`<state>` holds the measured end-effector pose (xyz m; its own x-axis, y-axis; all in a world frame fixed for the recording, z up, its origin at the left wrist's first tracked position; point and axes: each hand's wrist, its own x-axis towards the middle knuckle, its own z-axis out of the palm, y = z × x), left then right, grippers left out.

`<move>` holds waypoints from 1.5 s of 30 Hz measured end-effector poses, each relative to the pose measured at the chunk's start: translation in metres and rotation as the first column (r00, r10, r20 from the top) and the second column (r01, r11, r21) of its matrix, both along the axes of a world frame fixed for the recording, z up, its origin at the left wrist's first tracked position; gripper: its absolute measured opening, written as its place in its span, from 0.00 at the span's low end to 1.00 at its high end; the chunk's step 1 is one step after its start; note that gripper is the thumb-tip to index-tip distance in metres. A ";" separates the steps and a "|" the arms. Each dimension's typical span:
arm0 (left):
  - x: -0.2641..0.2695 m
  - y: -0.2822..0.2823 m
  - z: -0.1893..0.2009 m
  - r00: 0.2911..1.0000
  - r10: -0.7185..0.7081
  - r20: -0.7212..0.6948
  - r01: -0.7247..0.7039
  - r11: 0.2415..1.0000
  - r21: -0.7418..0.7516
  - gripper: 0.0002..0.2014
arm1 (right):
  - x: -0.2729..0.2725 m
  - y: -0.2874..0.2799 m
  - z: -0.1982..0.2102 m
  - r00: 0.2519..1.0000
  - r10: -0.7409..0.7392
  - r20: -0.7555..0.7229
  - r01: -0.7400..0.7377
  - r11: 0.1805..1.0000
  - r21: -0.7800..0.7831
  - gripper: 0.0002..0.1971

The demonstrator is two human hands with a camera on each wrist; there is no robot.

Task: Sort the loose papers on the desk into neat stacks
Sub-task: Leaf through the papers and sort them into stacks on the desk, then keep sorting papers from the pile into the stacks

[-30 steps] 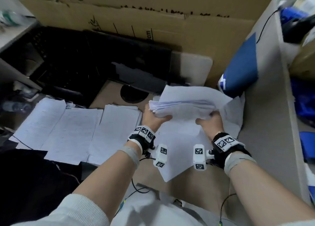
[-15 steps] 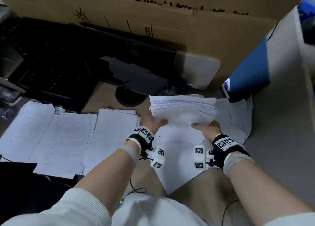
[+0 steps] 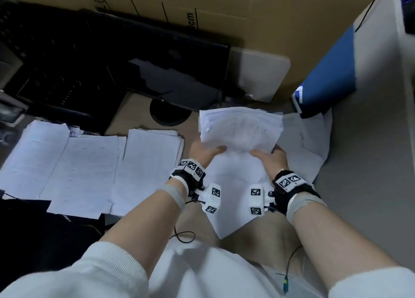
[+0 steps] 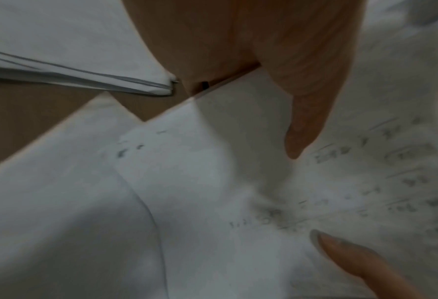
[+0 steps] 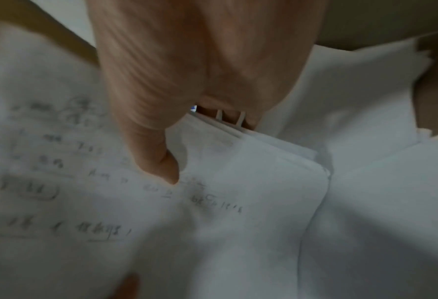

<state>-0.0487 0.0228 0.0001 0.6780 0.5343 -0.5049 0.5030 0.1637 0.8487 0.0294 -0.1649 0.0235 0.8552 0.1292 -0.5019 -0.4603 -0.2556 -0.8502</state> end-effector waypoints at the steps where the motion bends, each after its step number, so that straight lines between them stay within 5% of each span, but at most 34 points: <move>1: -0.004 -0.001 -0.003 0.999 -0.012 -0.035 0.012 1.000 0.000 0.28 | -0.001 -0.001 -0.003 1.000 0.009 -0.014 -0.010 1.000 -0.005 0.12; 6: 0.000 0.003 0.000 0.999 0.014 -0.031 -0.015 1.000 -0.018 0.18 | 0.005 0.003 0.002 1.000 -0.010 -0.027 0.010 1.000 -0.014 0.09; 12: 0.019 0.010 0.008 0.998 0.024 0.058 -0.025 0.999 0.029 0.18 | 0.020 0.010 0.001 0.984 -0.177 -0.013 0.177 0.984 0.033 0.16; 18: 0.033 0.012 -0.006 0.991 -0.112 -0.077 0.115 0.993 0.037 0.17 | 0.024 0.019 -0.018 0.992 -0.111 -0.066 0.105 0.991 -0.078 0.08; 21: 0.043 0.019 -0.001 0.998 -0.047 -0.051 0.049 0.998 0.037 0.23 | 0.030 0.022 -0.011 0.999 -0.052 0.010 0.053 0.994 -0.093 0.07; 26: 0.019 0.021 0.011 0.983 -0.179 -0.042 0.171 0.974 -0.146 0.16 | 0.027 0.015 0.003 0.999 -0.021 0.038 0.022 1.000 -0.020 0.09; 28: 0.006 0.016 0.011 0.989 -0.138 -0.054 0.130 0.983 -0.126 0.23 | 0.020 0.008 0.006 0.998 0.065 -0.006 -0.065 0.998 0.000 0.05; 32: -0.030 -0.004 0.019 0.998 0.061 0.001 -0.061 0.998 -0.015 0.18 | -0.006 -0.005 0.011 0.965 0.253 -0.062 -0.256 0.965 -0.049 0.04; 37: -0.089 -0.017 0.037 0.980 0.051 0.190 -0.077 0.989 0.130 0.48 | -0.050 0.005 0.028 0.952 0.307 0.002 -0.307 0.951 -0.034 0.05; 39: -0.109 -0.017 0.044 0.983 0.082 0.162 -0.092 0.994 0.057 0.41 | -0.070 0.021 0.041 0.928 0.370 0.033 -0.371 0.929 0.010 0.07; 41: -0.125 -0.017 0.054 0.979 0.143 0.144 -0.126 0.985 -0.119 0.18 | -0.094 0.038 0.050 0.872 0.485 0.072 -0.490 0.867 0.095 0.11; 45: -0.152 -0.013 0.062 0.975 0.188 0.114 -0.169 0.973 -0.159 0.18 | -0.134 0.060 0.057 0.636 0.758 0.145 -0.772 0.624 0.120 0.35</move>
<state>-0.2003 0.0094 0.0618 0.6420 0.5787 -0.5030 0.3435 0.3696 0.8634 -0.1051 -0.1054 0.0809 0.4437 0.8235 -0.3535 -0.0959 -0.3486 -0.9324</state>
